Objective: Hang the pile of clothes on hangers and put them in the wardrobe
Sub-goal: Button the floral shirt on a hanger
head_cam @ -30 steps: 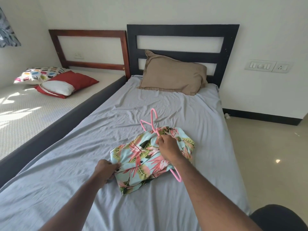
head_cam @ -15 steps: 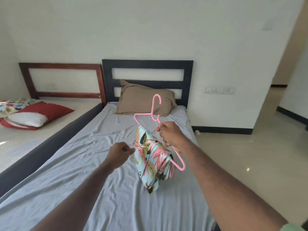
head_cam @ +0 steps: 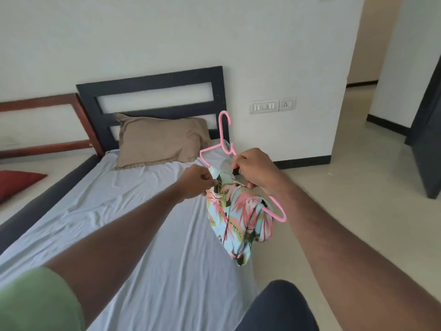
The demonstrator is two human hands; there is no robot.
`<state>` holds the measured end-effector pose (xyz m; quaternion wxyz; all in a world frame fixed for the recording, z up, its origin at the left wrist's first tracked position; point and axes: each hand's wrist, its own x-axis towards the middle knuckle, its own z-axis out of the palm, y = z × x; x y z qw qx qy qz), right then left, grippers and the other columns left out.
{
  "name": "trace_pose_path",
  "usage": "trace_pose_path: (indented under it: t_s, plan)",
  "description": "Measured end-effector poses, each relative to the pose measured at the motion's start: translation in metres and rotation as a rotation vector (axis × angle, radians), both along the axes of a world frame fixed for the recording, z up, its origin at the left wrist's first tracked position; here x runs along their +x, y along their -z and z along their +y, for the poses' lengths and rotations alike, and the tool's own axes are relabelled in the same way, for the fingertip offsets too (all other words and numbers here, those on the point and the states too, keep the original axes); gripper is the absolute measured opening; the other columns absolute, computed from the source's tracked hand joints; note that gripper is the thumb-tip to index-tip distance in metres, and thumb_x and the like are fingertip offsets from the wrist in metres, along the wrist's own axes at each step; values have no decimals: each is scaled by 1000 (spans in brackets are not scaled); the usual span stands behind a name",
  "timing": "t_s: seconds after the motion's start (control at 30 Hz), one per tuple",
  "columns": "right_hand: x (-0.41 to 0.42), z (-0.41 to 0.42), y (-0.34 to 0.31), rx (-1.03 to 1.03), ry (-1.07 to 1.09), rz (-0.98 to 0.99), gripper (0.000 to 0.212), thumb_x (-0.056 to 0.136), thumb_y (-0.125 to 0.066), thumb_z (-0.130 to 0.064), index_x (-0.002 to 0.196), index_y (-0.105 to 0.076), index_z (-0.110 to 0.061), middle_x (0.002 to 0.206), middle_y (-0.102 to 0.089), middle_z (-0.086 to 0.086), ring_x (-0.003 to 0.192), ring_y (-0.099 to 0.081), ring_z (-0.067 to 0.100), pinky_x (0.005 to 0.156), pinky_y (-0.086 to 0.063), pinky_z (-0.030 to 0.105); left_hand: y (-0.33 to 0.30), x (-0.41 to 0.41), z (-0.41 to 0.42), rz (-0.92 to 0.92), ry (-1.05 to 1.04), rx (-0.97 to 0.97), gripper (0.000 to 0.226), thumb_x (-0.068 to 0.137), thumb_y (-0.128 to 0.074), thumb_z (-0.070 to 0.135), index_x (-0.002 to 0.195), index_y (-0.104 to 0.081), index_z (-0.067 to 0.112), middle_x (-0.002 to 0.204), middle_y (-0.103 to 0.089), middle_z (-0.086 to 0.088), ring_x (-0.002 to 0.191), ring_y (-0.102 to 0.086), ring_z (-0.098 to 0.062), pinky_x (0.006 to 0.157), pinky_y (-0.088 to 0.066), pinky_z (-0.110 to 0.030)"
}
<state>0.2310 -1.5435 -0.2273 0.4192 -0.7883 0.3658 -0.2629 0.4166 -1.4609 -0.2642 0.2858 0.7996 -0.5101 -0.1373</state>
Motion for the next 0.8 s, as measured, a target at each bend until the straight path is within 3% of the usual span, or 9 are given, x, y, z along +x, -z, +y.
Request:
trace_pose_path:
  t_s: [0.13,0.27,0.37,0.4,0.47,0.57,0.67,0.8]
  plan:
    - [-33,-88,27,15,-76,60,28,100,-48,-17,89,-73,-10,76,-69,7,37,-50,12,41,-45,25,10,-26,-92,-28,6,93,25,91,-73,20,72,-61,9,80,-71,-12,49,-65,-4,48,-42,-8]
    - [-61,-149,27,75,-52,56,30,98,-46,-12,81,-71,-10,64,-58,7,41,-45,16,41,-41,25,0,-50,-154,-7,8,137,22,91,-72,17,78,-66,0,77,-71,-12,48,-64,-3,50,-43,-6]
    - [-65,-175,9,45,-25,56,32,99,-44,-9,87,-72,2,59,-52,4,53,-40,7,60,-35,12,-24,-66,-178,63,9,128,21,94,-68,17,80,-66,1,73,-70,-6,56,-68,-10,54,-46,-11]
    - [-64,-179,0,40,-8,45,33,99,-44,-9,87,-71,5,60,-52,6,56,-39,5,66,-38,16,-33,-70,-181,98,10,114,21,95,-66,17,83,-67,0,75,-71,-9,58,-67,-13,56,-46,-13]
    - [-55,-183,-26,68,28,23,31,99,-45,-11,88,-70,3,62,-54,7,56,-44,9,64,-49,28,-63,-74,-183,151,9,88,20,95,-65,17,85,-69,0,80,-71,-15,56,-62,-13,57,-46,-14]
    - [-42,-181,-82,213,62,-64,26,97,-50,-14,80,-70,-10,70,-56,6,61,-51,18,46,-50,25,-117,-73,-176,199,4,103,20,94,-67,19,83,-70,3,75,-69,-15,52,-58,-12,60,-47,-23]
    - [-26,-172,-155,352,31,-122,24,96,-56,-14,79,-72,-10,70,-62,5,63,-56,18,60,-51,29,-182,-58,-154,195,-39,143,22,92,-68,17,73,-67,9,57,-63,6,46,-55,-6,53,-45,-17]
    - [-5,-152,-267,474,-77,-39,20,98,-62,-26,89,-78,-17,76,-65,-7,70,-59,14,72,-52,30,-290,-33,-105,214,-141,115,34,93,-68,14,60,-59,14,45,-56,11,41,-49,-2,47,-39,-14]
